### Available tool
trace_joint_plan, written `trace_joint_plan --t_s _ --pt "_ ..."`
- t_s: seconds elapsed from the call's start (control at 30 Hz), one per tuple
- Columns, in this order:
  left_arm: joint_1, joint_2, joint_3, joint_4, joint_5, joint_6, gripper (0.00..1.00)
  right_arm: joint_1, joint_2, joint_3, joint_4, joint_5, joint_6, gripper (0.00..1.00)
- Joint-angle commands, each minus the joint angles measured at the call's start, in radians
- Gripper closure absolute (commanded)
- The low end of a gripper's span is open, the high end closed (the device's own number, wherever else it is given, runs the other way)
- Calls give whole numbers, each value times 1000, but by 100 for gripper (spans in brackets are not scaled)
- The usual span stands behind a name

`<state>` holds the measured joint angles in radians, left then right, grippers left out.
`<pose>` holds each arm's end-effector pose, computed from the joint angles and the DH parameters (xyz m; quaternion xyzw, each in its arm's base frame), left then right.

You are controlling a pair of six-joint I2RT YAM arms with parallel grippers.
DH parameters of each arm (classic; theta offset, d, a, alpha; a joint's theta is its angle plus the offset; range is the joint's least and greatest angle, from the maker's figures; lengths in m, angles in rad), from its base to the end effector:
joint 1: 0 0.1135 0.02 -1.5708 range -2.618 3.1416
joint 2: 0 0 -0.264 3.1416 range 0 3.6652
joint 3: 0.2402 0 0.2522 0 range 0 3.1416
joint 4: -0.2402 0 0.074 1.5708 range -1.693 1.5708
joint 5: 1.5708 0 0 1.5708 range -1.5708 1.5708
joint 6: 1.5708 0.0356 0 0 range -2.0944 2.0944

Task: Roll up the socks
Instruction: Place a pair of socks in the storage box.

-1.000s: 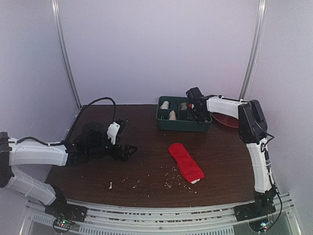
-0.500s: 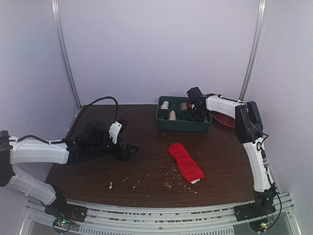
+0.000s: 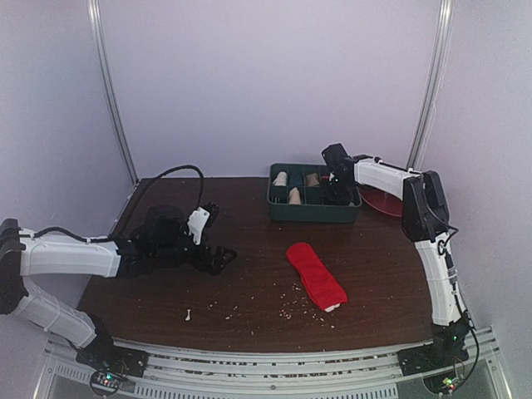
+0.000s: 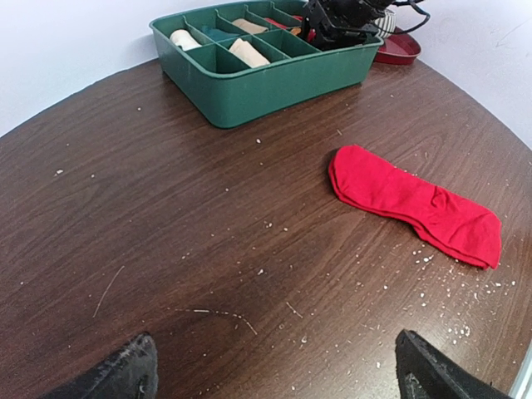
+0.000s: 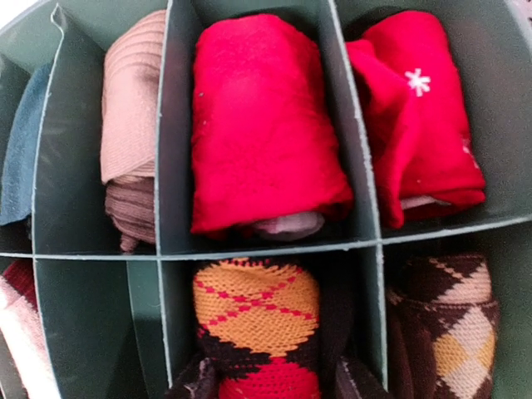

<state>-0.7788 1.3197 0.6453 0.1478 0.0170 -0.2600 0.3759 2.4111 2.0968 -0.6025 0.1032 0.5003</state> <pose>0.1974 -0.1957 0.2080 0.2264 0.8367 -0.2539 0.4293 0.4987 0.1929 0.1841 0.0753 0.9429 0.0918 0.3112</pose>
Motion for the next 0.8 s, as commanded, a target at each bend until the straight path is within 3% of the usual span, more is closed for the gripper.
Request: trace_joint_plan --t_s 0.0,0.77 --pt "5 7 25 22 31 14 2 -30 -45 -14 -49 18 -13 58" --pt "6 35 31 13 49 19 2 -30 -136 -47 -22 15 -51 51"
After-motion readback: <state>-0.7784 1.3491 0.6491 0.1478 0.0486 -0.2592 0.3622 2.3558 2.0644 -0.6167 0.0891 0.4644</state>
